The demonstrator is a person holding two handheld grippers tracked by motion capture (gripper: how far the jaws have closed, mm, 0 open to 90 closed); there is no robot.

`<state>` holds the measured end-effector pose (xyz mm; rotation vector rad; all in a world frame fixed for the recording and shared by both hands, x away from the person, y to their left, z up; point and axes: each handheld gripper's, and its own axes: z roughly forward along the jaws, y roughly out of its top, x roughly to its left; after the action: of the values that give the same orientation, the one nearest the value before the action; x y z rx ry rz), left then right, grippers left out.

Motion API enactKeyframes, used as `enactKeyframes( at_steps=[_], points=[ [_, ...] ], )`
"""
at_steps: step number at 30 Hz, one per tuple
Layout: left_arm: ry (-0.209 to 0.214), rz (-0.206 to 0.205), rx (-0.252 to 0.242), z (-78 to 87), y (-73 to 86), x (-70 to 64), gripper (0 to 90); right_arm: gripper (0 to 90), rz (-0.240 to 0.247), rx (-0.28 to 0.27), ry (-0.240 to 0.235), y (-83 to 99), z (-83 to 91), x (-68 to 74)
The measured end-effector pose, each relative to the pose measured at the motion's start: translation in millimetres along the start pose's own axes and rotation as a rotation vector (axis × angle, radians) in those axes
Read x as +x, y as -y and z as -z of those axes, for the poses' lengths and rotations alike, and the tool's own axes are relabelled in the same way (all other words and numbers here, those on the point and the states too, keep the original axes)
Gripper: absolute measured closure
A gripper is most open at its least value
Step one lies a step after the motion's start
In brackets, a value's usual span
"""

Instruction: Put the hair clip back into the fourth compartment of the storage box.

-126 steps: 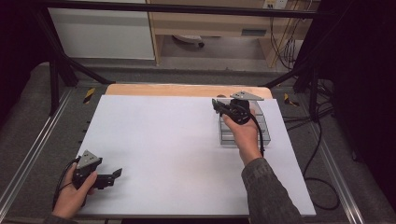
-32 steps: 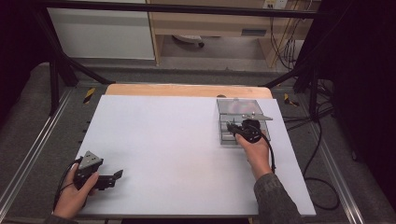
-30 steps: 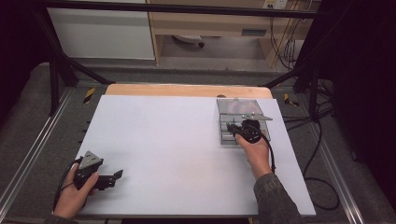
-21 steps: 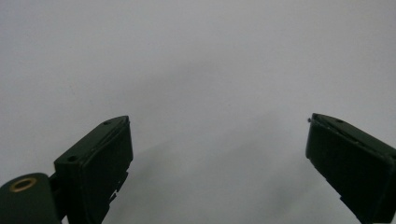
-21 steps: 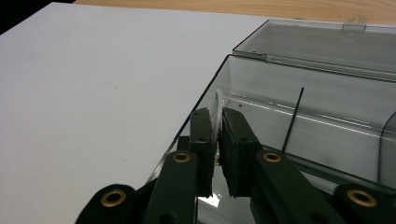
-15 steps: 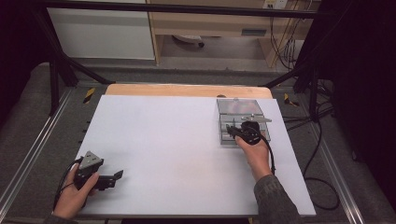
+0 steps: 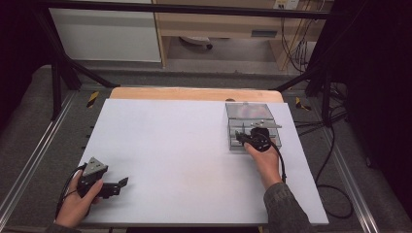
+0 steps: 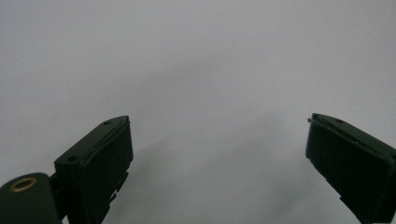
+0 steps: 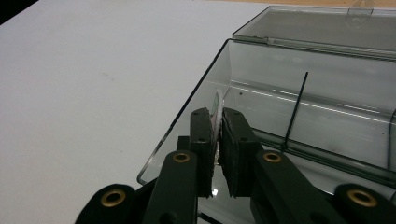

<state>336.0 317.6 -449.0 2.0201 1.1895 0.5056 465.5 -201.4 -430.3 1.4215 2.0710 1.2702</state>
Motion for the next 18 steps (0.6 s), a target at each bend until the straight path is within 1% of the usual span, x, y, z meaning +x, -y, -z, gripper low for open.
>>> enactKeyframes(
  at_steps=[2,6,12,13,15,16,18],
  points=[
    [0.0,0.0,0.001,0.0,0.1,0.1,7.4,83.2,0.005,0.003,0.002,0.2,-0.9,-0.7],
    [-0.001,-0.003,0.001,-0.1,0.1,-0.1,7.4,83.1,-0.002,0.008,0.002,1.2,-2.9,-1.3],
    [0.003,-0.001,0.0,-0.1,0.0,-0.3,7.4,82.6,-0.005,0.021,-0.007,2.4,-6.8,0.3],
    [0.003,-0.002,0.001,-0.1,0.1,-0.3,7.4,81.6,-0.012,0.024,-0.013,2.5,-7.3,0.5],
    [0.003,-0.002,0.001,-0.1,0.1,-0.2,7.4,76.9,-0.019,0.02,-0.007,2.1,-7.0,0.4],
    [0.003,-0.001,0.001,-0.1,0.1,-0.2,7.4,75.2,-0.032,0.018,-0.005,1.7,-6.2,-0.4],
    [0.003,-0.001,0.0,-0.1,0.0,-0.2,7.4,73.8,-0.046,-0.001,-0.003,0.7,-3.5,-2.3]
  ],
)
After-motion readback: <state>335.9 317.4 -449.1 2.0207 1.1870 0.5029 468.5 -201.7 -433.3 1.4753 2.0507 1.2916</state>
